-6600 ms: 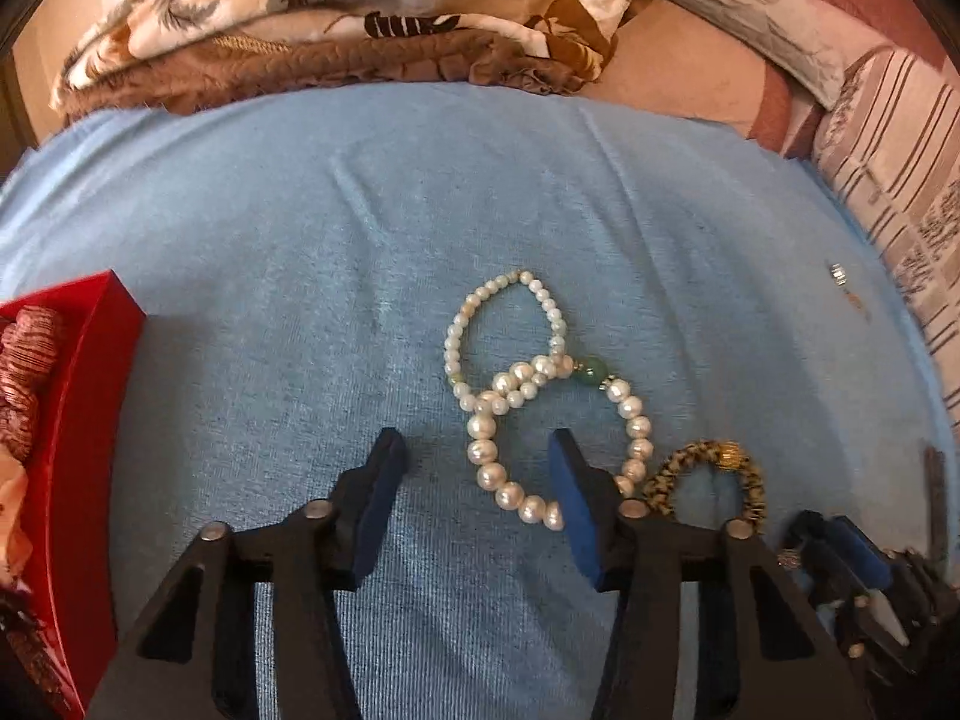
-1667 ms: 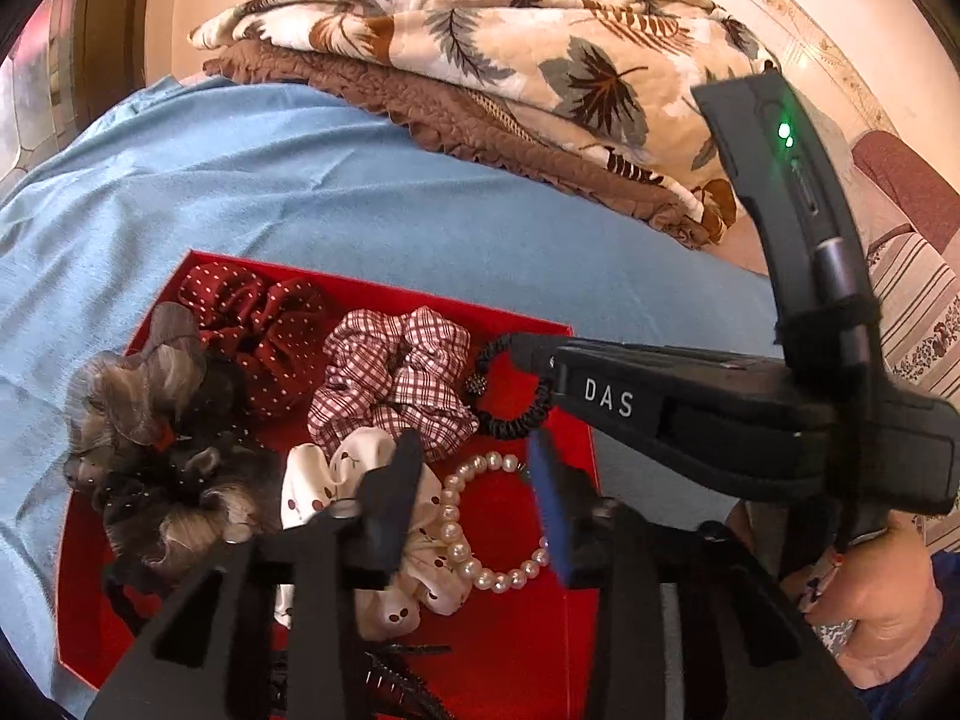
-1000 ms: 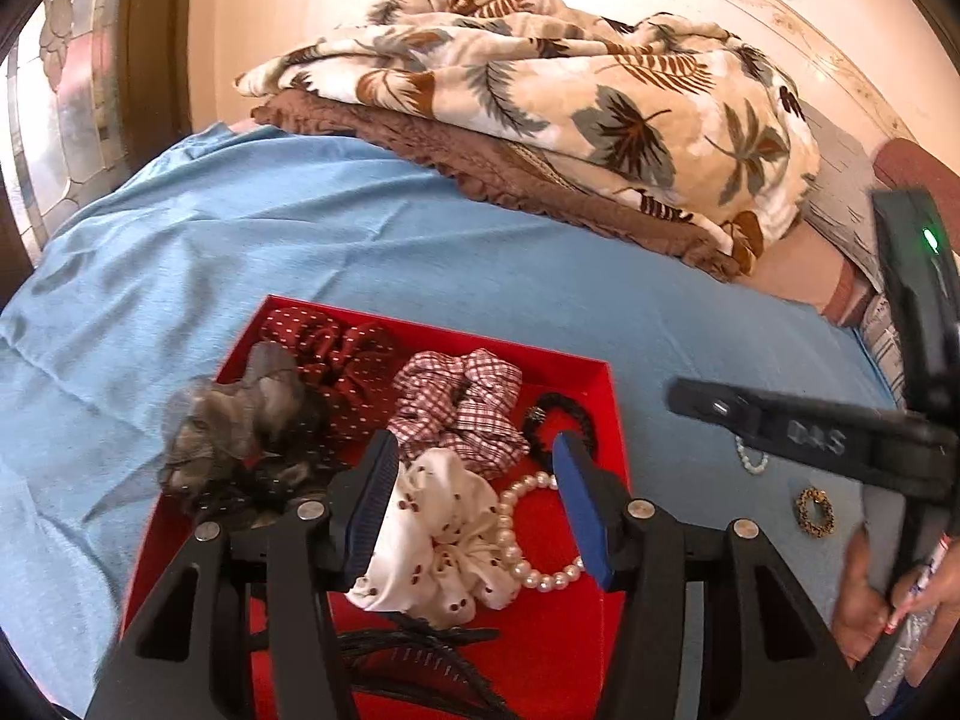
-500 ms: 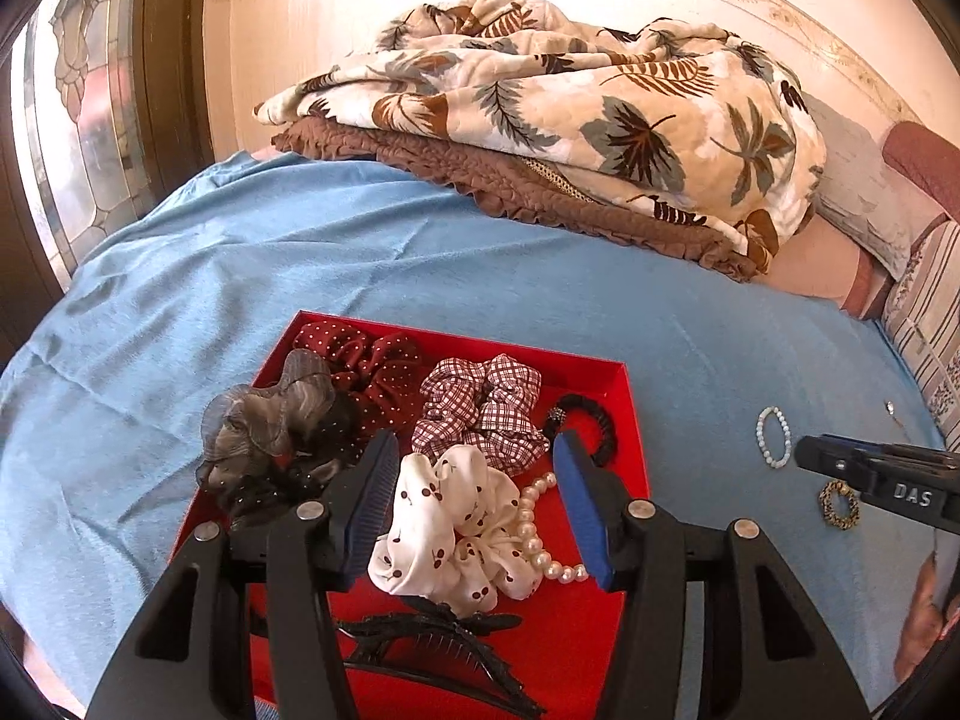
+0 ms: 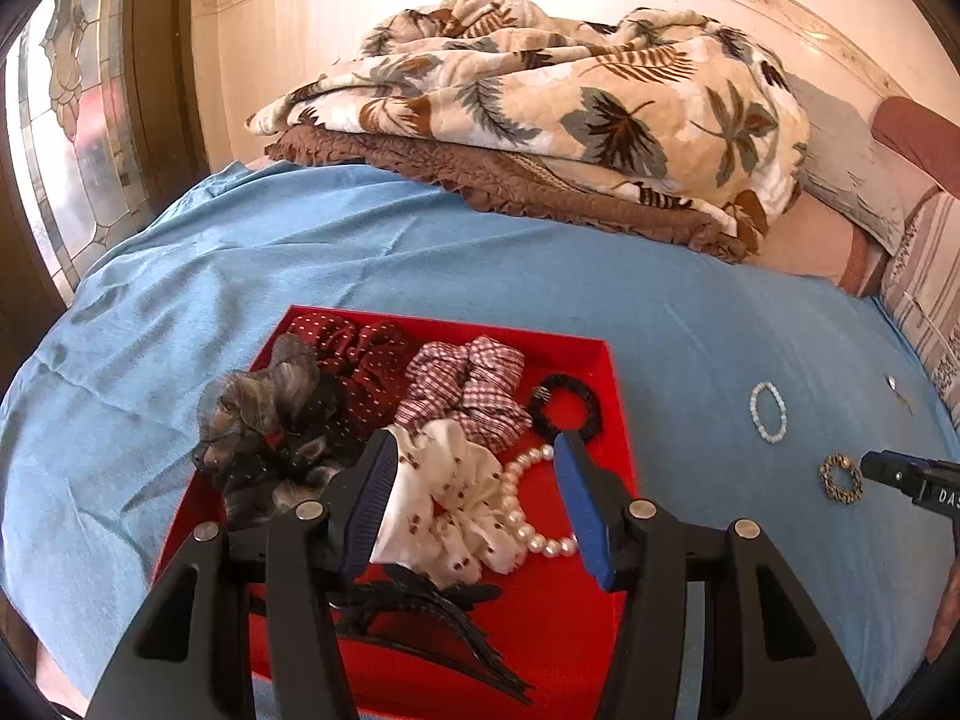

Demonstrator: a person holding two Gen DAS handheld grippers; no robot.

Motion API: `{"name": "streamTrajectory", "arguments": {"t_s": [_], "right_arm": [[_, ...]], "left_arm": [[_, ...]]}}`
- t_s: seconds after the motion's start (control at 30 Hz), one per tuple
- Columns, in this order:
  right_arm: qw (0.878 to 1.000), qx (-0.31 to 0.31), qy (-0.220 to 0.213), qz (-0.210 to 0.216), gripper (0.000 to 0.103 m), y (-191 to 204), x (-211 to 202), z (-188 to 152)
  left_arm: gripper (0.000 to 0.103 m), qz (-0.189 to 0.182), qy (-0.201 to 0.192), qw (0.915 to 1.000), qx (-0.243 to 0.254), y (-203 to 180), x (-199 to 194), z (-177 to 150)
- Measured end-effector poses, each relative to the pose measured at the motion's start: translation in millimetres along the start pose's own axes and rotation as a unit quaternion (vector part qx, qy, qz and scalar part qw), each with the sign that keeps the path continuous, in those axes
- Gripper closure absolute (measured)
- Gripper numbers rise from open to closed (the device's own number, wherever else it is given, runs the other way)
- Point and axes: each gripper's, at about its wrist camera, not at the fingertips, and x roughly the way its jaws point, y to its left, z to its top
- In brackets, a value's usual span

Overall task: Organize jewelry
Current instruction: 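Move both tools back over the remaining bracelets on the sheet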

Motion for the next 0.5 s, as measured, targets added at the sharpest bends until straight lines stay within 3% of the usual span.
{"name": "streamTrajectory", "arguments": {"t_s": [0.2, 0.33, 0.5], "right_arm": [[0.999, 0.04, -0.008, -0.003, 0.064, -52.4, -5.0, -16.1], [0.999, 0.044, -0.009, -0.002, 0.064, -72.8, 0.7, -23.2], [0.998, 0.056, -0.017, 0.019, 0.064, -89.9, 15.5, -28.2]], "left_arm": [[0.05, -0.025, -0.012, 0.9995, 0.018, -22.0, -17.7, -4.2], [0.05, -0.062, 0.007, 0.9977, 0.024, -46.6, -19.8, 4.0], [0.05, -0.08, 0.026, 0.9951, 0.051, -95.3, -11.0, 15.8]]}}
